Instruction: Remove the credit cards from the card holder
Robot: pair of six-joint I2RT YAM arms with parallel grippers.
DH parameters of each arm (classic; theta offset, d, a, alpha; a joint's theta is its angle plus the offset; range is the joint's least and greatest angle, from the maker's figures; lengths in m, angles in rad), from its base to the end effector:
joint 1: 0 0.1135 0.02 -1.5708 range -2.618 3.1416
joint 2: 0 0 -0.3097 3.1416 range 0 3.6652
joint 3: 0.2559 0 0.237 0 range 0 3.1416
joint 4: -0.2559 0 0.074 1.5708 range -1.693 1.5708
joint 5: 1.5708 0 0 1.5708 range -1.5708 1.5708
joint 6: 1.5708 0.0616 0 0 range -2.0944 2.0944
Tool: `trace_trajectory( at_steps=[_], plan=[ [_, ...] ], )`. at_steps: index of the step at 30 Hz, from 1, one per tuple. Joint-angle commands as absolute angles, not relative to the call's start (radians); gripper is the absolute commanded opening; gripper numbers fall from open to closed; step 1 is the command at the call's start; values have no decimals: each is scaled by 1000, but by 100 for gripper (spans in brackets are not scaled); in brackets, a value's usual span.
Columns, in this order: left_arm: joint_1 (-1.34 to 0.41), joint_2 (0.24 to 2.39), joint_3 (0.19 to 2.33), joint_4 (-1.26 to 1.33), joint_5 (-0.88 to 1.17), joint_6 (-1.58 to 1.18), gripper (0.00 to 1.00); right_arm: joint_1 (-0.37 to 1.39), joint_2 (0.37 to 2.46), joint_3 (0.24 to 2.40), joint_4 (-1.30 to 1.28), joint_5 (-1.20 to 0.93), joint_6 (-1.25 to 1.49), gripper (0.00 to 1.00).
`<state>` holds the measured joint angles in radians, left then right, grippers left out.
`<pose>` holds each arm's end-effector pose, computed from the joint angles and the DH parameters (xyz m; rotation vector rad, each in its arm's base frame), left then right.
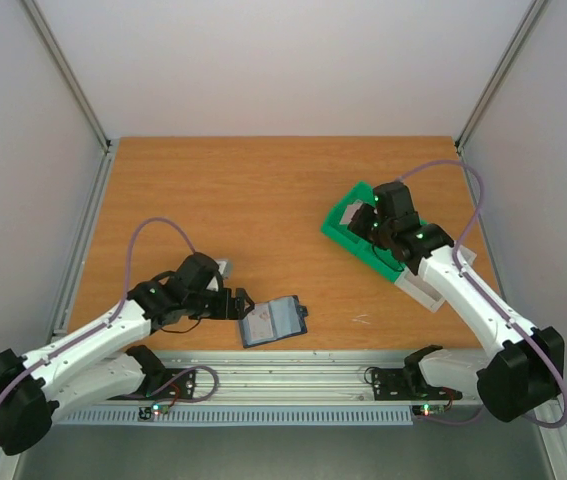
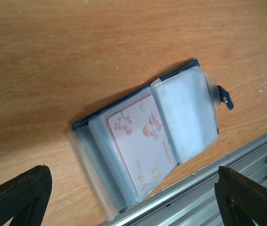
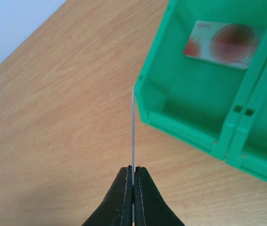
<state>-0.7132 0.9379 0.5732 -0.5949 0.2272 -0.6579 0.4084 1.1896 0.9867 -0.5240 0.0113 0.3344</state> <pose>0.1038 -0.1082 0.2277 0.1720 2.6989 -0.7785 0.2231 0.0958 0.3234 -0.0801 2.3244 0.3667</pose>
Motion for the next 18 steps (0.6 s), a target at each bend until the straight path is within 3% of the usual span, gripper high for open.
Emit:
trace_trajectory(
  at_steps=[1, 10, 18],
  plan=[
    [-710, 945, 503, -439, 272, -709, 95, 317, 1201, 1012, -526, 45, 316, 1],
    [-709, 992, 427, -325, 314, -741, 93, 94, 1120, 970, -654, 30, 258, 1],
    [-710, 1044, 401, -247, 316, -750, 92, -18, 1139, 917, -619, -50, 241, 1]
  ],
)
